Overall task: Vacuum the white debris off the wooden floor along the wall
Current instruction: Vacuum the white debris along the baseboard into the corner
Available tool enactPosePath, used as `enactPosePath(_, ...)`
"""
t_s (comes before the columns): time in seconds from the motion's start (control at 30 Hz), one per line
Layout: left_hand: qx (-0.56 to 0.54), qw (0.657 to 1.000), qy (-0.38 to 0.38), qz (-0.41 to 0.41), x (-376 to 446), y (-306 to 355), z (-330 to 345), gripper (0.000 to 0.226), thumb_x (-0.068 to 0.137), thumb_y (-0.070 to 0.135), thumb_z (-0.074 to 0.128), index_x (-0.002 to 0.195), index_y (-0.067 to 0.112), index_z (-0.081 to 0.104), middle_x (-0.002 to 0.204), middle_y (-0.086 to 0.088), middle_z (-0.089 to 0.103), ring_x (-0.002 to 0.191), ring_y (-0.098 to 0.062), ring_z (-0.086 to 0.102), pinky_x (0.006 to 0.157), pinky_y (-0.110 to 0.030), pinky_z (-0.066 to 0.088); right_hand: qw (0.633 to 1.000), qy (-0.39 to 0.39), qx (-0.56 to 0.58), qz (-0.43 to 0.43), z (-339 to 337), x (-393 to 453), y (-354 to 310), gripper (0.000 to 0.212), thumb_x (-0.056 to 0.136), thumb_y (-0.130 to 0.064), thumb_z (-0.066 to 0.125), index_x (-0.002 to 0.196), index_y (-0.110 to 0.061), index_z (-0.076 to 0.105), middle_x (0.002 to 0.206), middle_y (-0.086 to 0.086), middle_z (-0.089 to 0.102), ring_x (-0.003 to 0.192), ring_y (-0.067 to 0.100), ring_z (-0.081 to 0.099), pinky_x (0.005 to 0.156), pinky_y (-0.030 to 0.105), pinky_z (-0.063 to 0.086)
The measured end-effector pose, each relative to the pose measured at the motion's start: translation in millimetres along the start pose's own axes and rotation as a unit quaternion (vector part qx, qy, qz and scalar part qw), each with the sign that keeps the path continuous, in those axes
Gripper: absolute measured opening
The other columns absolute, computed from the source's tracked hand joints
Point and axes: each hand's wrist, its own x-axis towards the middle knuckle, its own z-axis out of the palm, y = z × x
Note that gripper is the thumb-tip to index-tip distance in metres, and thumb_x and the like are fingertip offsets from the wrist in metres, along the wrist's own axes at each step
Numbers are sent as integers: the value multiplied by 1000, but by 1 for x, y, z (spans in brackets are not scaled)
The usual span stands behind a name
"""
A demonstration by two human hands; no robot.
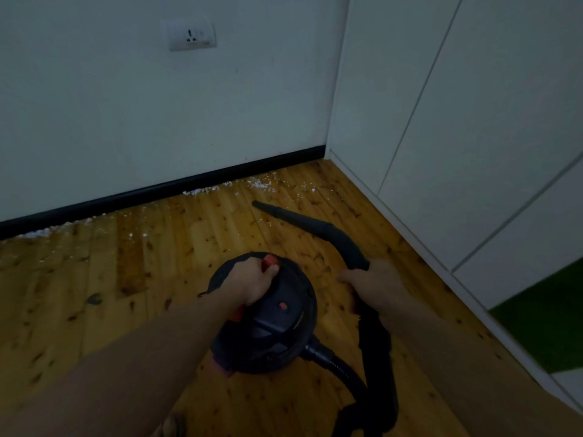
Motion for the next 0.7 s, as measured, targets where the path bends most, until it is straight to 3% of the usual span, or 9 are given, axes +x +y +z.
enactPosePath(0.13,23,999,31,36,-9,-8,1,40,109,49,43,85,18,51,90,-5,60,92,-31,62,72,-35,39,985,-111,122,48,1,-17,-1,18,96,-9,74,107,1,63,67,11,66,59,29,70,64,45,60)
enactPosePath(0.23,82,994,44,52,-10,-8,5,43,109,49,40,109,10,59,112,-16,66,105,-35,64,81,-39,47,971,-166,167,48,3,-24,-2,29,98,-14,72,123,-7,58,69,10,65,58,29,68,60,44,60)
enactPosePath(0.3,116,992,25,50,-10,-8,8,49,109,51,38,120,8,59,121,-17,65,109,-35,63,89,-41,50,973,-153,166,52,9,-26,1,33,97,-20,74,124,-11,58,65,7,60,52,23,60,54,39,55)
enactPosePath(0.4,137,989,3,50,-12,-11,10,52,108,55,37,120,10,58,122,-16,65,110,-34,63,91,-41,51,983,-86,155,45,22,-28,9,33,98,-33,74,117,-11,61,58,2,51,44,16,46,48,32,46)
enactPosePath(0.5,144,988,5,47,-17,-19,8,54,106,58,37,120,11,59,119,-14,65,107,-33,64,92,-43,52,985,-43,158,50,34,-33,12,46,99,-55,64,94,-9,61,56,2,50,42,17,45,48,30,45)
enactPosePath(0.6,161,985,22,55,-22,-26,9,53,106,60,35,113,13,58,113,-13,66,101,-33,65,85,-42,53,987,-20,153,40,44,-41,15,53,101,-59,57,80,-10,56,55,5,51,41,19,46,46,28,43)
enactPosePath(0.7,166,983,40,72,-23,-30,11,49,105,62,34,103,18,54,105,-10,66,93,-31,65,79,-42,53,990,12,138,36,48,-51,20,52,102,-58,55,83,-10,56,56,6,53,41,19,48,47,29,45)
